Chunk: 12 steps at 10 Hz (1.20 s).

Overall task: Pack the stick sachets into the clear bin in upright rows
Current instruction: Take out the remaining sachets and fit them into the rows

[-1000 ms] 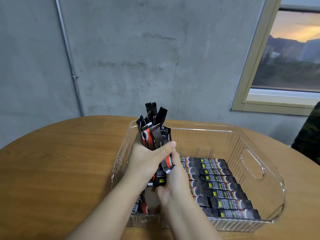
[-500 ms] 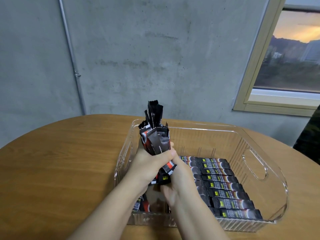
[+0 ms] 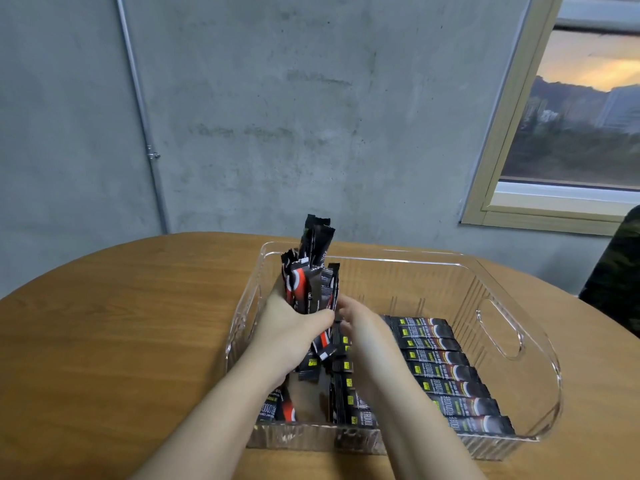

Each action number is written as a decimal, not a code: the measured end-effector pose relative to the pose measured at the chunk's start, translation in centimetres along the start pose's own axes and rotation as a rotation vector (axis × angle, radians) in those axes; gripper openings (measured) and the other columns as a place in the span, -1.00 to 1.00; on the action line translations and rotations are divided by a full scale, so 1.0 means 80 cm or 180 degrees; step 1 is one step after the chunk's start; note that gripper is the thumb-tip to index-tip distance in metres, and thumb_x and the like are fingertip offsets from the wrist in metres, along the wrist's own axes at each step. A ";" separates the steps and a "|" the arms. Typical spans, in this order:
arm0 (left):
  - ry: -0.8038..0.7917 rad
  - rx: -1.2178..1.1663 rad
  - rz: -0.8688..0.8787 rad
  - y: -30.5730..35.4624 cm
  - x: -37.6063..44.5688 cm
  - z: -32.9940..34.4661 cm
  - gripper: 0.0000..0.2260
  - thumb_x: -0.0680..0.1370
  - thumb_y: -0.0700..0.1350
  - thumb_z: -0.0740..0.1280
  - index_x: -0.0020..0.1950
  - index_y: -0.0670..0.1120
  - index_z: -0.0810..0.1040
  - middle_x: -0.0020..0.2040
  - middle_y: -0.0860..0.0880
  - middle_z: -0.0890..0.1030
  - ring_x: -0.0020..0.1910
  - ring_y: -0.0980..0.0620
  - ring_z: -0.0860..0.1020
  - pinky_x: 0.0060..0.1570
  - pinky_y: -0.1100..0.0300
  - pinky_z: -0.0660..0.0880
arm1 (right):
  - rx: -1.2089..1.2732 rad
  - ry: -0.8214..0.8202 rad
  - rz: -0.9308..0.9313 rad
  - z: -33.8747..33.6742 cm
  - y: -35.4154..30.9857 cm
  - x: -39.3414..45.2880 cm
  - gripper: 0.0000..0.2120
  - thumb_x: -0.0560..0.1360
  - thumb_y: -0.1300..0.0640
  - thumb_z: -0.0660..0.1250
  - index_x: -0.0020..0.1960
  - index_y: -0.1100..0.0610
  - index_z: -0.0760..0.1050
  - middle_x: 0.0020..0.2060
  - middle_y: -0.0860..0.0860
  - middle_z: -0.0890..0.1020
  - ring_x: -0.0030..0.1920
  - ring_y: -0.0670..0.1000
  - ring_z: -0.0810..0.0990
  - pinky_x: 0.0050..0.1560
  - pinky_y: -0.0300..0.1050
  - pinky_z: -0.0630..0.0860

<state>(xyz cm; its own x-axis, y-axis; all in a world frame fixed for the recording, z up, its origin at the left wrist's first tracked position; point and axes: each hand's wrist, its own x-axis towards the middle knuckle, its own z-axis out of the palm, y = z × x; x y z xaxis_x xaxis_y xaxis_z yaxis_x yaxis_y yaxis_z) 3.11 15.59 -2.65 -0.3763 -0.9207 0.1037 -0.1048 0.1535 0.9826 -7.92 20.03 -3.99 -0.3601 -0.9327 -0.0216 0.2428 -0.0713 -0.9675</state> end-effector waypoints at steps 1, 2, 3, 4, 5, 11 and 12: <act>-0.0114 0.0449 -0.0088 0.003 -0.007 0.002 -0.68 0.39 -0.25 0.45 0.02 0.07 0.47 -0.17 0.00 0.65 -0.17 -0.01 0.64 -0.17 0.16 0.56 | -0.0108 -0.0050 -0.0194 -0.012 -0.023 0.002 -0.83 0.61 0.11 0.13 0.01 -0.01 0.49 -0.31 -0.26 0.64 -0.29 -0.42 0.55 -0.42 -0.48 0.43; -0.0412 0.0657 0.0119 -0.002 -0.016 0.004 -0.62 0.41 -0.24 0.44 0.11 0.10 0.43 -0.15 0.08 0.63 -0.21 0.13 0.61 -0.22 0.32 0.53 | -0.0210 -0.0032 -0.0186 -0.010 -0.035 0.005 -0.79 0.56 0.09 0.18 0.06 0.07 0.57 -0.04 -0.06 0.68 -0.03 -0.14 0.62 -0.11 -0.26 0.48; -0.0543 0.0766 0.0279 -0.005 -0.018 0.005 -0.55 0.42 -0.26 0.42 0.15 0.17 0.38 -0.13 0.16 0.60 -0.24 0.35 0.54 -0.33 0.55 0.38 | -0.0152 -0.0227 -0.0105 -0.011 -0.038 0.006 -0.73 0.42 0.08 0.19 -0.01 0.15 0.59 -0.10 0.07 0.66 -0.13 0.02 0.57 -0.03 -0.04 0.41; -0.0614 0.0861 0.0315 -0.002 -0.018 0.002 -0.54 0.42 -0.22 0.42 0.11 0.26 0.36 -0.12 0.22 0.60 -0.21 0.34 0.55 -0.33 0.54 0.40 | 0.0155 -0.0587 -0.0133 -0.016 -0.039 0.003 -0.66 0.35 0.06 0.13 0.02 0.13 0.54 -0.09 0.04 0.62 -0.13 -0.01 0.54 -0.02 -0.03 0.39; -0.0662 0.0935 0.0274 -0.004 -0.019 0.002 -0.54 0.41 -0.22 0.41 0.13 0.24 0.37 -0.13 0.14 0.63 -0.21 0.20 0.60 -0.28 0.38 0.50 | -0.0170 -0.0533 -0.0289 -0.017 -0.034 -0.001 -0.78 0.48 0.09 0.24 0.02 0.15 0.57 -0.11 0.04 0.65 -0.09 0.00 0.59 -0.03 -0.09 0.45; -0.0599 0.0948 0.0009 -0.006 -0.022 0.004 -0.53 0.42 -0.22 0.42 0.25 0.13 0.40 -0.17 0.11 0.65 -0.38 0.09 0.59 -0.41 0.27 0.51 | 0.1534 0.1466 -0.0145 -0.008 -0.040 0.006 -0.85 0.63 0.27 0.09 0.09 0.24 0.43 -0.15 0.09 0.58 -0.32 -0.01 0.61 -0.36 -0.16 0.47; -0.0515 0.0855 -0.0082 -0.007 -0.020 0.006 -0.54 0.40 -0.24 0.41 0.22 0.11 0.42 -0.23 0.03 0.65 -0.40 0.00 0.56 -0.44 0.22 0.48 | 0.1874 0.1588 0.0174 -0.005 -0.029 0.010 -0.82 0.66 0.21 0.04 0.10 0.25 0.39 -0.18 0.11 0.53 -0.32 0.05 0.58 -0.41 -0.14 0.48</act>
<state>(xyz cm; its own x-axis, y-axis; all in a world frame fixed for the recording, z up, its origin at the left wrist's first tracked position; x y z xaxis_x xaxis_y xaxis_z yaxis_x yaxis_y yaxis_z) 3.34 17.15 -3.44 -0.5096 -0.8598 0.0321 -0.3475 0.2399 0.9065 -9.17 19.59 -1.83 -0.6631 -0.6805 -0.3118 0.6606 -0.3362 -0.6712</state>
